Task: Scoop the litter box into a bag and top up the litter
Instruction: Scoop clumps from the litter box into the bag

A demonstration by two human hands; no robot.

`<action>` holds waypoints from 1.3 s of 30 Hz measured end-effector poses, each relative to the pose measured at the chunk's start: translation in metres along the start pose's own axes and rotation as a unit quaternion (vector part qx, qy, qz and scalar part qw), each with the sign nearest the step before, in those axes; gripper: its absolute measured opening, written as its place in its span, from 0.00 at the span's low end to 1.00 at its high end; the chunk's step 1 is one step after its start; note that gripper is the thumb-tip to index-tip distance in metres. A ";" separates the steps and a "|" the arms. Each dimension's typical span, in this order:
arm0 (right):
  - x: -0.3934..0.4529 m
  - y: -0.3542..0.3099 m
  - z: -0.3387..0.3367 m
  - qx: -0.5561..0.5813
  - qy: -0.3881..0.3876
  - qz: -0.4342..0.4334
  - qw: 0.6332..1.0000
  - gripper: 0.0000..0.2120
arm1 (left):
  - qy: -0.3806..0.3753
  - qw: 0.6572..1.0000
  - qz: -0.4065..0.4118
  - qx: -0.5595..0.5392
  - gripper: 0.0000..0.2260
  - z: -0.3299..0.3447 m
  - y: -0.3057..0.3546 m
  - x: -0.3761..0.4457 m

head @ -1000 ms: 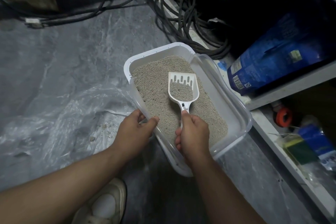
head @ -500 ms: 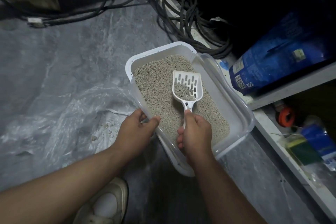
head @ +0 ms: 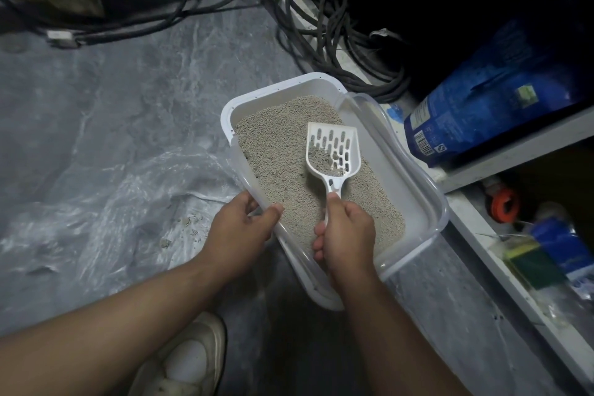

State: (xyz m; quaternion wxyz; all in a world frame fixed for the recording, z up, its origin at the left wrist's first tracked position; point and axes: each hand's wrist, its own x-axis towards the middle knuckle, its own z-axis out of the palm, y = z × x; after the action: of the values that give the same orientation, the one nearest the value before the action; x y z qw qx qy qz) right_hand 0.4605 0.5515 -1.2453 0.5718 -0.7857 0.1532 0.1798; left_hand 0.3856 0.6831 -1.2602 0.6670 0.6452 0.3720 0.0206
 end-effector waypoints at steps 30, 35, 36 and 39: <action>-0.039 -0.036 -0.021 0.036 -0.113 -0.043 0.992 0.14 | -0.029 0.993 -0.096 -0.067 0.14 -0.005 0.019 0.001; -0.061 -0.035 -0.011 0.068 -0.169 -0.020 0.983 0.11 | 0.042 0.995 0.060 0.072 0.14 -0.056 0.015 -0.012; -0.065 -0.033 -0.008 0.060 -0.177 -0.021 0.982 0.11 | 0.065 0.986 0.111 0.105 0.14 -0.068 0.014 -0.014; -0.077 -0.022 0.001 0.025 -0.200 -0.029 0.979 0.11 | 0.125 0.945 0.211 0.217 0.14 -0.103 0.014 -0.016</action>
State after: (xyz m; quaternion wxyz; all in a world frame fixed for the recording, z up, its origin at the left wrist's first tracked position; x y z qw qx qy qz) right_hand 0.4020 0.5617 -1.1923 0.6152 -0.7233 0.0172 0.3132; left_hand 0.3263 0.7643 -1.2292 0.4392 0.8304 0.3033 0.1598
